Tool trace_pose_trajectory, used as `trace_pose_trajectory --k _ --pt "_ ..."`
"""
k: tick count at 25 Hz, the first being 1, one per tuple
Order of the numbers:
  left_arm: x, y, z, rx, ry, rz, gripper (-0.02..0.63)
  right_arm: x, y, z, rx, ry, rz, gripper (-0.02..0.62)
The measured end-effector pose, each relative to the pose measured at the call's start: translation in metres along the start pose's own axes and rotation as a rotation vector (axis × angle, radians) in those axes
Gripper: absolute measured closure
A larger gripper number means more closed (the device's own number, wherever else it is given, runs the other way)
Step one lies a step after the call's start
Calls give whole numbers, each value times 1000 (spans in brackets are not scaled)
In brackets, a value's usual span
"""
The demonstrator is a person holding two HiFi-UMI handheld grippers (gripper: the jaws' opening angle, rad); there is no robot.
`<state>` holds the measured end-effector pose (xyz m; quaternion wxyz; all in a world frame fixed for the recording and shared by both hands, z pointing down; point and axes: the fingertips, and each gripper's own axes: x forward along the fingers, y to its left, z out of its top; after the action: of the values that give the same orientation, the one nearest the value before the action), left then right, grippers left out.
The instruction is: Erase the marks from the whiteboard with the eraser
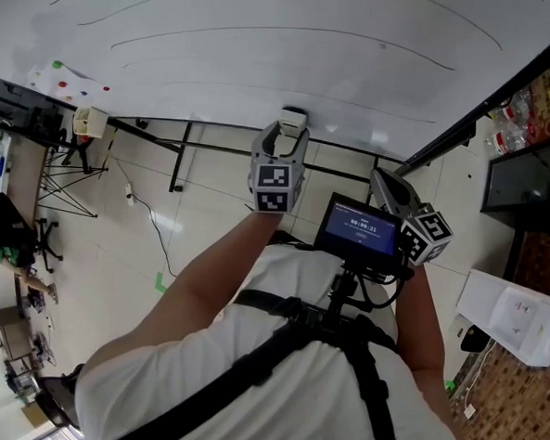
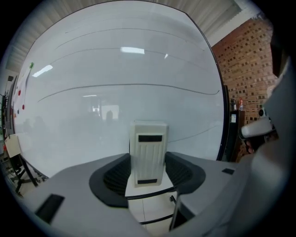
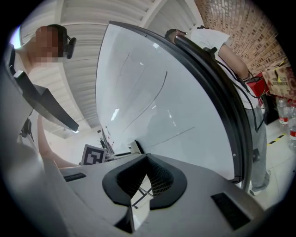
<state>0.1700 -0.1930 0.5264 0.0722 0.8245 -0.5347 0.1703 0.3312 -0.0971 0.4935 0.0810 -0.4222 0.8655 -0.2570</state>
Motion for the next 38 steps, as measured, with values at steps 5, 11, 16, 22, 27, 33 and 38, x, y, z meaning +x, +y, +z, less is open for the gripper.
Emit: trace_pose_trajectory --k 5,11,16,22,27,33,38 --pt "-2 -22 6 13 -35 -97 342 -12 -3 -2 2 -5 -16 580" --pt "-11 33 -2 -71 -20 14 342 -5 9 2 -3 -14 5 580" --pt "-16 90 -7 -66 -11 119 344 3 9 -7 -4 7 20 580" --pt "-14 77 -3 -114 -29 123 342 5 13 -7 6 5 18 580" --pt "7 11 4 -98 -21 14 342 -2 -5 -6 12 6 -2 580" --pt "-4 -22 11 -87 -30 -57 341 -17 3 -4 5 -10 -11 580" --pt "-5 35 2 -105 -34 49 342 -8 -8 -3 14 -10 -14 580"
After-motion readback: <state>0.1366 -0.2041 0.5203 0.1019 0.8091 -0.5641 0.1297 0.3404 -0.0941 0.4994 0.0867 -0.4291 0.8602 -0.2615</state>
